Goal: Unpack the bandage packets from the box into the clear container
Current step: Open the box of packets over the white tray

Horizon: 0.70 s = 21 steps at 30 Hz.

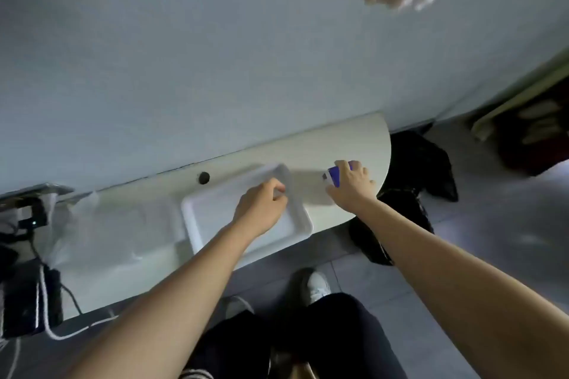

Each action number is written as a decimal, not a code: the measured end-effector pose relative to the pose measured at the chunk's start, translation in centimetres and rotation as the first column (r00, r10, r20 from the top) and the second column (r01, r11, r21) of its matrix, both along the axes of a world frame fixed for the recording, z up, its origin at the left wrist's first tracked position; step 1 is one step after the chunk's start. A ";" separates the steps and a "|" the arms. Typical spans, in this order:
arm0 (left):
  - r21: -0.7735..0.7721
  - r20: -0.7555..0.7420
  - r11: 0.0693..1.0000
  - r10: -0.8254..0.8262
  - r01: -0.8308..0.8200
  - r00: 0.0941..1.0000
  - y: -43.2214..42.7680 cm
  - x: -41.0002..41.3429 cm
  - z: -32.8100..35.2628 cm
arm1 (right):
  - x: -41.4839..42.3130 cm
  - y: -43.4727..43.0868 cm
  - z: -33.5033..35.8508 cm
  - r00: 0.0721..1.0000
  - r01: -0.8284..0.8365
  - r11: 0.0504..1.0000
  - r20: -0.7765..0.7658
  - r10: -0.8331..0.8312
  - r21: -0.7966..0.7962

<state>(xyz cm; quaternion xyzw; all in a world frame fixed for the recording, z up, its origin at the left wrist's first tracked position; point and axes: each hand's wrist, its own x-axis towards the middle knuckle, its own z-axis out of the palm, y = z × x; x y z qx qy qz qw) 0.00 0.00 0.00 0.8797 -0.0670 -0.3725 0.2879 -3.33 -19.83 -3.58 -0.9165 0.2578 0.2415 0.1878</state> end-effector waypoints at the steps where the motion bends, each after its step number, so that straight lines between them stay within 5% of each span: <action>1: 0.006 0.002 1.000 -0.008 0.008 1.000 -0.7 0.2 -1.4 | 0.0 -0.4 -1.3 1.000 0.031 0.999 0.004 -0.031 -0.039; 5: -0.005 0.034 0.999 -0.034 0.034 0.999 -2.7 1.2 -6.7 | 0.0 -2.5 -6.3 0.994 0.103 0.994 0.027 -0.102 -0.048; 10: -0.128 0.121 0.992 -0.001 0.016 0.993 -4.5 2.8 -11.5 | 1.7 -4.4 -8.1 0.914 0.166 0.986 0.378 -0.151 -0.007; 12: -0.223 0.146 0.975 0.048 -0.015 0.988 -5.1 3.7 -12.6 | 3.0 -4.4 -7.7 0.827 0.163 0.976 0.520 -0.214 0.144; 14: -0.344 0.105 0.932 0.160 -0.115 0.982 -5.2 4.8 -13.0 | 4.4 -4.1 -7.0 0.743 0.090 0.897 0.570 -0.350 0.434; 16: -0.470 -0.011 0.842 0.293 -0.263 0.956 -4.9 5.7 -12.6 | 5.3 -3.3 -6.5 0.725 -0.011 0.721 0.501 -0.471 0.693; 19: -0.638 -0.252 0.631 0.371 -0.442 0.894 -3.2 7.1 -12.5 | 6.6 -1.8 -7.1 0.820 -0.124 0.586 0.415 -0.394 0.801; 21: -0.663 -0.332 0.591 0.319 -0.460 0.888 -1.5 7.8 -12.8 | 7.4 -0.6 -8.1 0.873 -0.179 0.510 0.375 -0.312 0.841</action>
